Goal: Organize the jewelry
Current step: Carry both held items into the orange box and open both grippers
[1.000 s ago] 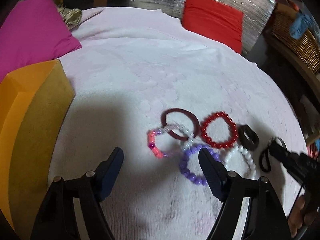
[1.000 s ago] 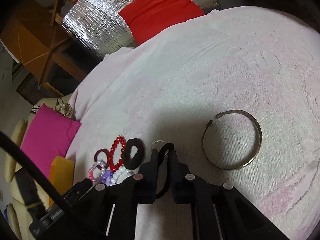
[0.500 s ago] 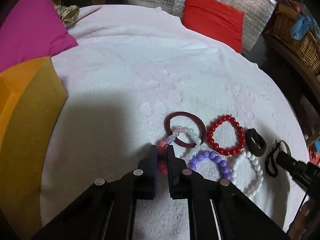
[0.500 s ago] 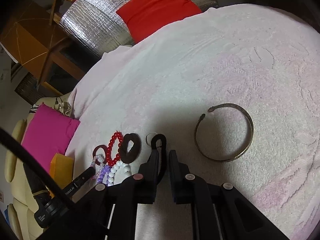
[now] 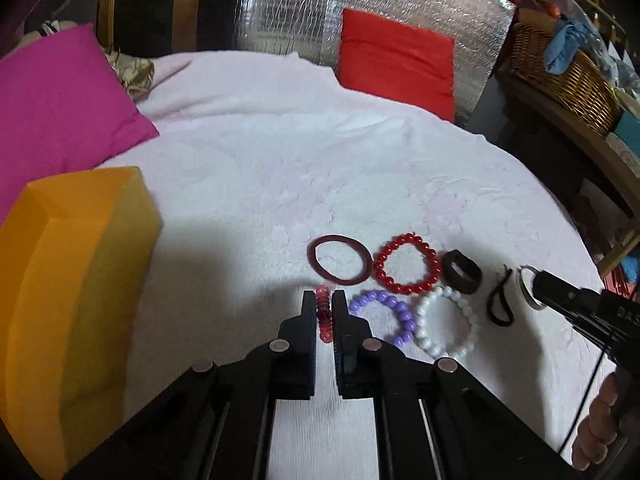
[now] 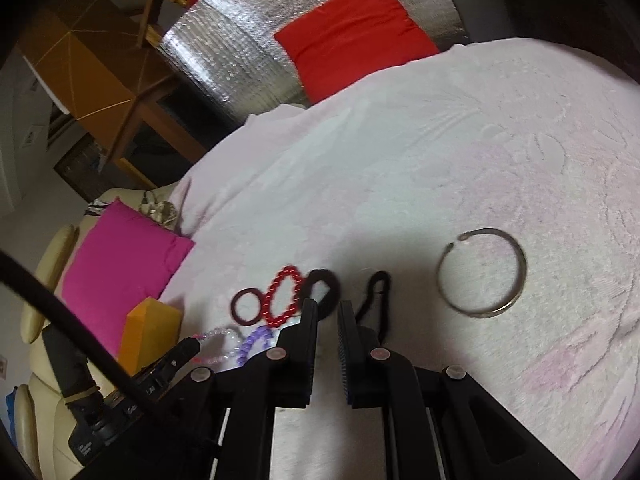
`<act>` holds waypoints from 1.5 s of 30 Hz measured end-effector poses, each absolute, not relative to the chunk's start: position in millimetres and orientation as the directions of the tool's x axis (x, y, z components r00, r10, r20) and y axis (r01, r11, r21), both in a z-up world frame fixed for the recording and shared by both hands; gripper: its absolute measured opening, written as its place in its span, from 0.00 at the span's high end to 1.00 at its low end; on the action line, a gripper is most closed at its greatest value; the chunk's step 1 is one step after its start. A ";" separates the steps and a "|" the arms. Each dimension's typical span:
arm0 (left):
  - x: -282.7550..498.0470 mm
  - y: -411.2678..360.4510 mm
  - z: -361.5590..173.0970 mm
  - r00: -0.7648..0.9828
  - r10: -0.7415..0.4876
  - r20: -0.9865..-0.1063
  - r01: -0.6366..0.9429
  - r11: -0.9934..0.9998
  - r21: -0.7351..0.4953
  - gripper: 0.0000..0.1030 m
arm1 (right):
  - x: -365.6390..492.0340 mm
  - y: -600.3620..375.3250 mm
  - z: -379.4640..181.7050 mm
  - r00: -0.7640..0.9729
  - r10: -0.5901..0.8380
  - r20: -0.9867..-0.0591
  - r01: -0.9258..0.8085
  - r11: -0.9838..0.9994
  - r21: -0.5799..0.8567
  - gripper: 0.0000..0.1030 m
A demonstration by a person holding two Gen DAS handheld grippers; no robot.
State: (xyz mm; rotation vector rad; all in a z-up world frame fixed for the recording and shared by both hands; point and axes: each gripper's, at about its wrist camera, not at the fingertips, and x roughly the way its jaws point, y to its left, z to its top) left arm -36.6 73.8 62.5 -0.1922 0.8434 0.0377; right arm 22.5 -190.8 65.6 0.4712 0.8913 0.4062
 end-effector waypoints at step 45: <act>-230.5 169.3 196.8 0.880 0.090 -0.467 -0.207 0.957 -0.205 0.93 | -42.5 -67.5 155.6 0.603 0.625 -0.496 -0.403 0.775 0.488 0.77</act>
